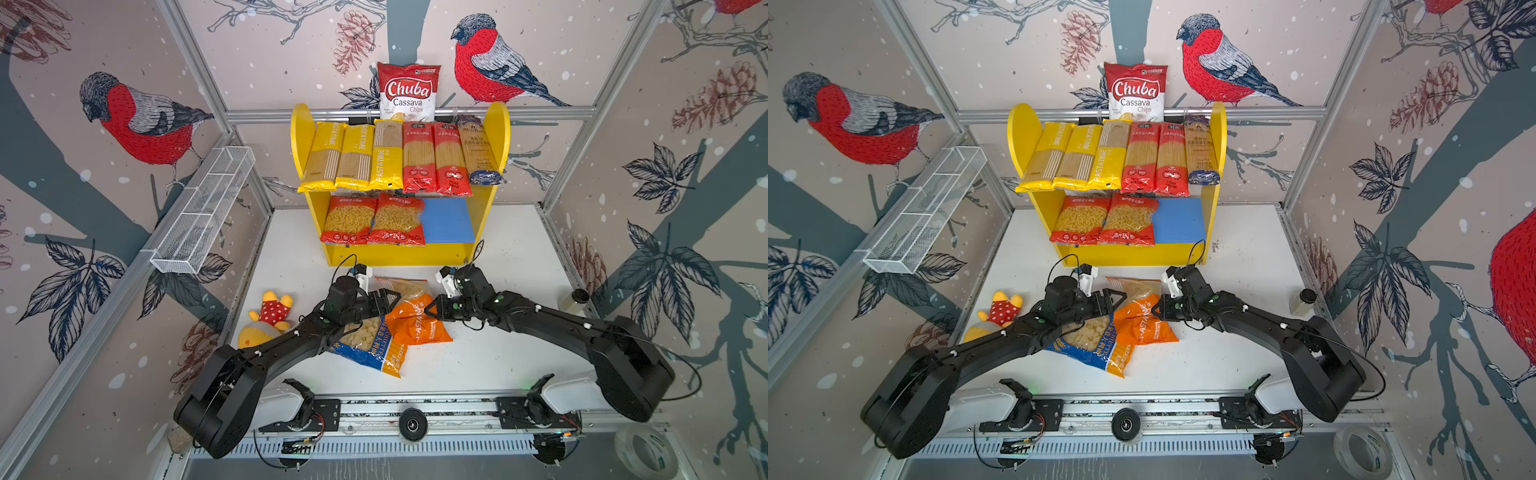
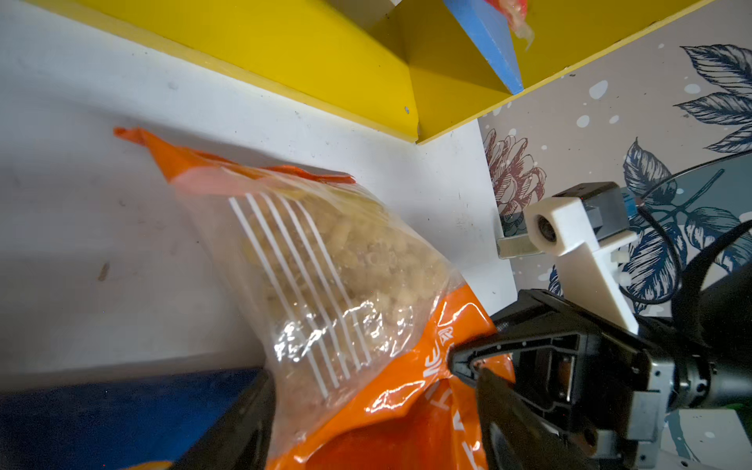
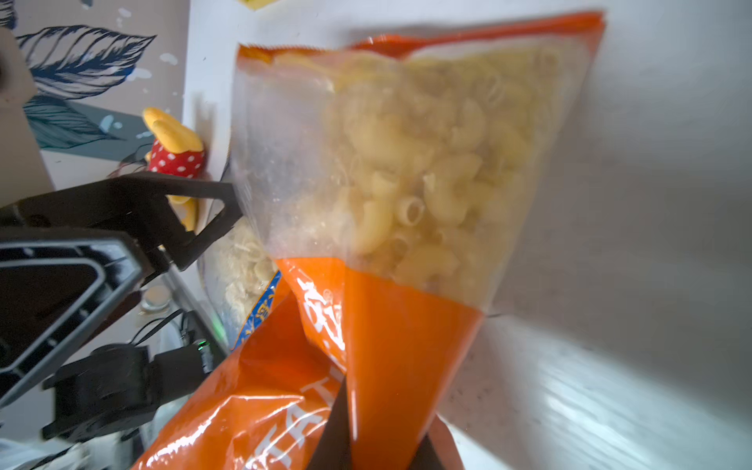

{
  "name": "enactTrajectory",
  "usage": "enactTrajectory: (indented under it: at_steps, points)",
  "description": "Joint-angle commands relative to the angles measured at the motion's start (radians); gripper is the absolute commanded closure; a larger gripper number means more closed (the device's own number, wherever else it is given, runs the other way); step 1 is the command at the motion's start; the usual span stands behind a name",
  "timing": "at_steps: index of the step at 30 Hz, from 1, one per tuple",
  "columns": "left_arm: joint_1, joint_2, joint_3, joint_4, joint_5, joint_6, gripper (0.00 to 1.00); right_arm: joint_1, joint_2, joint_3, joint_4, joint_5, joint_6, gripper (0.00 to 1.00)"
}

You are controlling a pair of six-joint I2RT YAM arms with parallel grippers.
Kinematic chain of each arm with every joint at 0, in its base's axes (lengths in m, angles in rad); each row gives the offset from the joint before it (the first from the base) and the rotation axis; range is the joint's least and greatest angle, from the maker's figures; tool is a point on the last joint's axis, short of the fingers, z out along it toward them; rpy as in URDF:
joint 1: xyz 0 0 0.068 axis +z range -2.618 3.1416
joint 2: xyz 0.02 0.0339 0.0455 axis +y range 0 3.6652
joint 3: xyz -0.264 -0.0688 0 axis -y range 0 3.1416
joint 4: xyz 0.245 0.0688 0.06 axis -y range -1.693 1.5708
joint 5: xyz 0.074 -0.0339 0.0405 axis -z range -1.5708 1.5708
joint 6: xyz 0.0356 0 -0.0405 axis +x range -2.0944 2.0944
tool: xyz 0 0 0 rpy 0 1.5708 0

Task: Arrange pasta packages on shelves
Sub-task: Pick up the pasta bag, then place the pasta bag at the center of the table.

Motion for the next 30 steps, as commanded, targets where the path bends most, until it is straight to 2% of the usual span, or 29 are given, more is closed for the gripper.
enactTrajectory:
  at_steps: [1, 5, 7, 9, 13, 16, 18, 21, 23, 26, 28, 30]
  points:
    - [-0.002, -0.005, 0.016, 0.044, 0.018, -0.007, 0.23, -0.015, -0.054, 0.043, -0.152, 0.230, -0.057, 0.86]
    - [-0.017, 0.013, 0.020, 0.068, 0.015, -0.007, 0.23, -0.022, -0.116, 0.030, -0.207, 0.438, -0.058, 0.88]
    - [-0.032, 0.034, 0.026, 0.081, 0.010, -0.008, 0.23, -0.020, -0.116, 0.007, -0.189, 0.463, -0.051, 0.88]
    - [-0.052, 0.060, 0.032, 0.093, 0.001, -0.007, 0.23, 0.009, -0.105, -0.011, -0.149, 0.454, -0.038, 0.77]
    - [-0.076, 0.095, 0.055, 0.092, -0.005, 0.001, 0.24, 0.070, -0.019, 0.013, -0.118, 0.346, -0.034, 0.50]
    - [-0.095, 0.093, 0.083, 0.061, -0.014, 0.036, 0.23, 0.010, -0.069, -0.003, -0.148, 0.337, -0.033, 0.42]
    - [-0.127, 0.093, 0.116, 0.029, -0.015, 0.094, 0.24, -0.092, -0.151, -0.033, -0.152, 0.296, -0.041, 0.41]
    - [-0.182, 0.113, 0.161, 0.016, 0.002, 0.161, 0.24, -0.175, -0.232, -0.047, -0.152, 0.283, -0.053, 0.41]
    - [-0.206, 0.135, 0.179, 0.036, 0.033, 0.172, 0.25, -0.183, -0.254, -0.054, -0.121, 0.247, -0.039, 0.46]
    - [-0.237, 0.173, 0.197, 0.102, 0.089, 0.165, 0.28, -0.180, -0.236, -0.089, -0.012, 0.104, 0.034, 0.56]
    - [-0.261, 0.202, 0.219, 0.112, 0.112, 0.174, 0.29, -0.170, -0.212, -0.129, 0.078, 0.040, 0.086, 0.58]
    - [-0.278, 0.246, 0.232, 0.111, 0.120, 0.182, 0.29, -0.164, -0.189, -0.172, 0.144, 0.030, 0.118, 0.59]
